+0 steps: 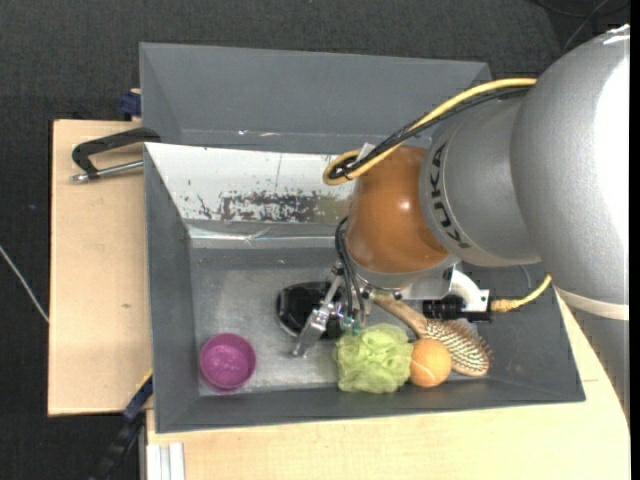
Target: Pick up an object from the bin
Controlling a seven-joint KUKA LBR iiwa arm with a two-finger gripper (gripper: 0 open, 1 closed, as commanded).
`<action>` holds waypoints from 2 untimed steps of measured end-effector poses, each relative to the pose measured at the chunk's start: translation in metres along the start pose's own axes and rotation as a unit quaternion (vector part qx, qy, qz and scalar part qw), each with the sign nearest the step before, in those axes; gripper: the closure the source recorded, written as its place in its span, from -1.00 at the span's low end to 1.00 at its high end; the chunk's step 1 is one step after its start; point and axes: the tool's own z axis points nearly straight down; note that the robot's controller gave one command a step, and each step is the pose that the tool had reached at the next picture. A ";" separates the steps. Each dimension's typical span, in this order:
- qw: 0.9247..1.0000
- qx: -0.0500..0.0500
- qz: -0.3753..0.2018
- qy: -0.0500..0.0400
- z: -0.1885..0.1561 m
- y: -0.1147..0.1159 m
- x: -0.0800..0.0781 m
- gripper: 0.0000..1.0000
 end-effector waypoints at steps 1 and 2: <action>1.000 0.000 -0.001 0.000 -0.003 0.000 0.000 1.00; 1.000 0.000 -0.001 0.000 -0.003 0.000 0.000 1.00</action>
Offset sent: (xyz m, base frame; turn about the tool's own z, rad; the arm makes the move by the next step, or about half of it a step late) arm 0.0000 0.0000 0.0000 0.0000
